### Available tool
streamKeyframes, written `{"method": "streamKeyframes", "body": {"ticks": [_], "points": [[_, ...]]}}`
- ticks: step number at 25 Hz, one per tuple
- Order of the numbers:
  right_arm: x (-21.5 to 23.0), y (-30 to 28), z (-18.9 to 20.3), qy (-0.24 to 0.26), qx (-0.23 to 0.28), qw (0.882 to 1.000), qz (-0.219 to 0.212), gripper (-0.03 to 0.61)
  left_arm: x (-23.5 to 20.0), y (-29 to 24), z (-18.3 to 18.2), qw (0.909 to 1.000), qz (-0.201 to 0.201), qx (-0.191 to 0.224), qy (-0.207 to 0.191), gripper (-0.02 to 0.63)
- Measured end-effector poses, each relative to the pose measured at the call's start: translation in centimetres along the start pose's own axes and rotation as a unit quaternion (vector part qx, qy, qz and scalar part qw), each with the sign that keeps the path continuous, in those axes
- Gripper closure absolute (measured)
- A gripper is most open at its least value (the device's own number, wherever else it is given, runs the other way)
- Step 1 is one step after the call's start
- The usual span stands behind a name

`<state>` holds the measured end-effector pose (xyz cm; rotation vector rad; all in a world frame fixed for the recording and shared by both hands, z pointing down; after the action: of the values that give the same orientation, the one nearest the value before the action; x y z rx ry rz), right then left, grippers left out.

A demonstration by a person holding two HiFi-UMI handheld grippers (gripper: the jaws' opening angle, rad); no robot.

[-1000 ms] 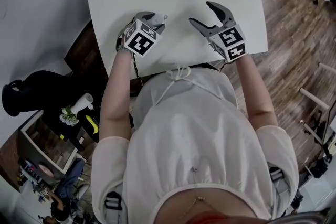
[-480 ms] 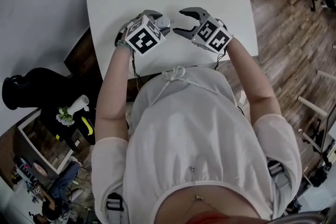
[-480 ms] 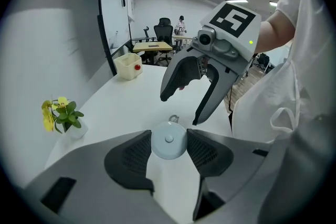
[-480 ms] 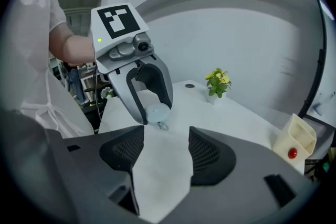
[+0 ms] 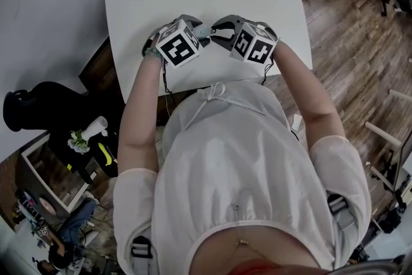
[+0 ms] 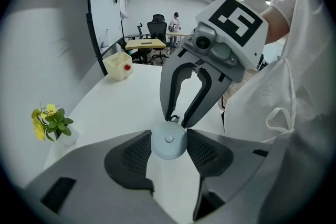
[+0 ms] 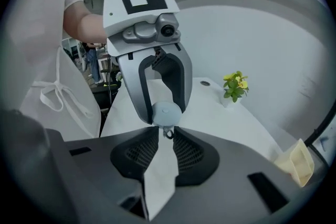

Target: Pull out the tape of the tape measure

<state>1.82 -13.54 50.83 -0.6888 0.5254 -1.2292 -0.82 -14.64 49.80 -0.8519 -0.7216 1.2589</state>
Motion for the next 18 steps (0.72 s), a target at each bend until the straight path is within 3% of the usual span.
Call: {"method": "streamKeyframes", "body": {"ticks": [2,6,18], "points": [[-0.2,-0.1,0.3,0.025,-0.015,1.0,-0.001,0.521,0.2,-0.2,-0.2,1.0,0.003,-0.003,-0.001,0.387],[-0.4,-0.1,0.5,0.045,-0.03,0.999,-0.003,0.552,0.4,-0.2,-0.2,1.0,0.004,-0.005,0.003,0.387],[-0.3,-0.7,0.7,0.018,-0.049,0.999,-0.014,0.558,-0.1,-0.2,1.4,0.9991,-0.02,-0.006,0.037,0.387]]}}
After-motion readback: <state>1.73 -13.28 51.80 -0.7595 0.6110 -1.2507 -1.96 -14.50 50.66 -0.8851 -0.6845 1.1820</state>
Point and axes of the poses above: the fingertips, and each gripper's own axes: y backward along the fingers, x to its right, z out of its underside, the point moved 2 cm from there along y, backward along the fingers, and after that the axes turned 5 degrees about -y, right-handed, at the moved point
